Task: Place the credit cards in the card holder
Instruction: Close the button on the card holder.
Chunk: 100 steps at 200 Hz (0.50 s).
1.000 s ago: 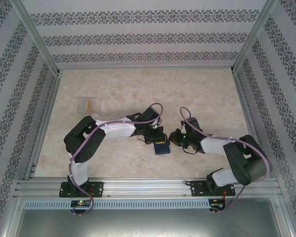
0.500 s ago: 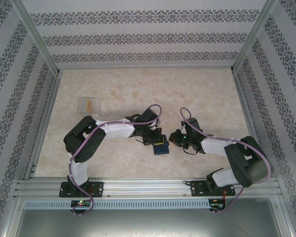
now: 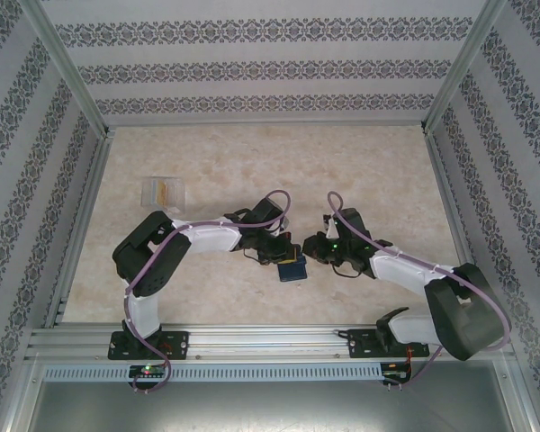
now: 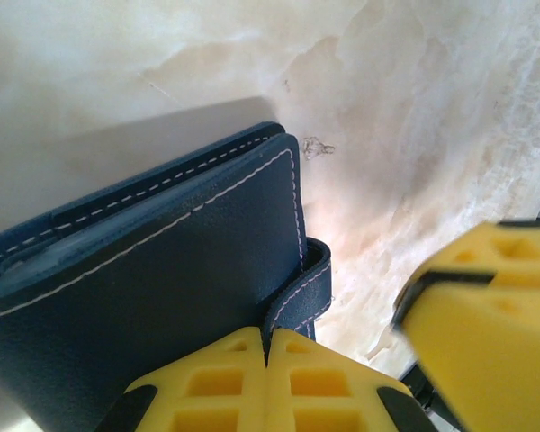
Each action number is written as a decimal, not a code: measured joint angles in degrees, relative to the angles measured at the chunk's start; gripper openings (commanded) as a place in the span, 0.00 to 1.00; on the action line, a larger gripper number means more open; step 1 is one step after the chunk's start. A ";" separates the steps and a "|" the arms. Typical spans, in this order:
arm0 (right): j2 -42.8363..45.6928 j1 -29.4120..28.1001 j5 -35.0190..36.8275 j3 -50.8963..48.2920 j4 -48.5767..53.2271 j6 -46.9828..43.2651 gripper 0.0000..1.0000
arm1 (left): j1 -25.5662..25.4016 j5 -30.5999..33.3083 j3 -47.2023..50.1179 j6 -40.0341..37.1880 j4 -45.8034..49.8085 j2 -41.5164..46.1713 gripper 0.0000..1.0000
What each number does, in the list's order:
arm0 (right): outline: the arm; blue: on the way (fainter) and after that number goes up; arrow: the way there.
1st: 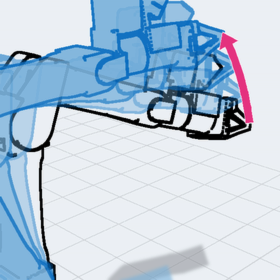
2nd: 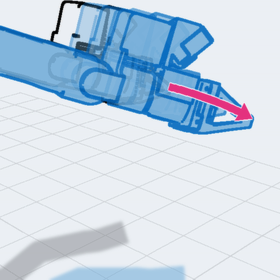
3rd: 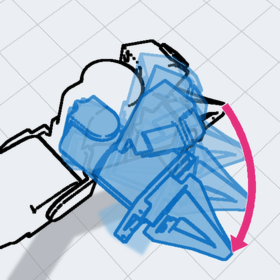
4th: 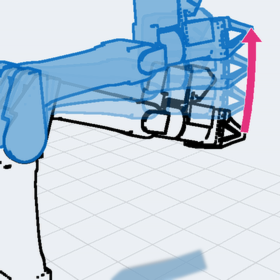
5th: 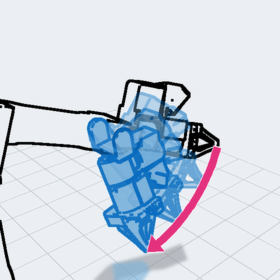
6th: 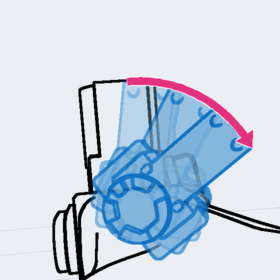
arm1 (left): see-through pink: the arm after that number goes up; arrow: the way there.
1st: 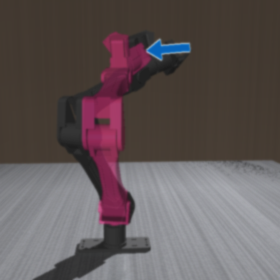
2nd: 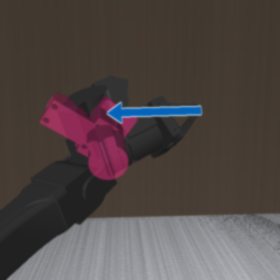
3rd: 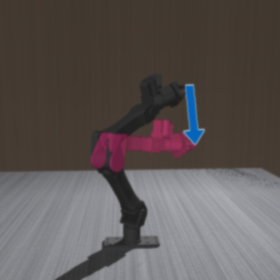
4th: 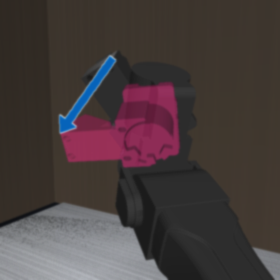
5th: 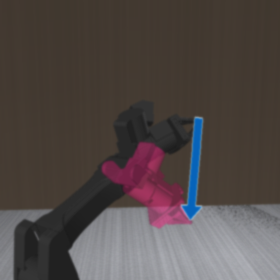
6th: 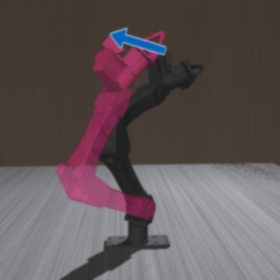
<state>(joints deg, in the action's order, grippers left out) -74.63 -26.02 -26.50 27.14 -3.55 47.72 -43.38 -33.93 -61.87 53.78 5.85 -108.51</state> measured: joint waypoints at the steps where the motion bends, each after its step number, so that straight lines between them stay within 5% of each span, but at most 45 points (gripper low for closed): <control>1: -0.02 -0.13 -0.02 0.00 0.00 0.00 0.15 | 0.00 -0.07 0.02 0.00 -0.02 0.00 0.00; 100: -10.16 -2.38 -1.68 2.64 -1.51 1.38 0.11 | 1.55 1.46 0.63 -0.68 0.70 0.92 0.00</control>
<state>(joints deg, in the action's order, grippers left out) -84.79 -28.40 -28.18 29.78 -5.06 49.10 -41.82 -32.47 -61.23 53.10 6.55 -107.59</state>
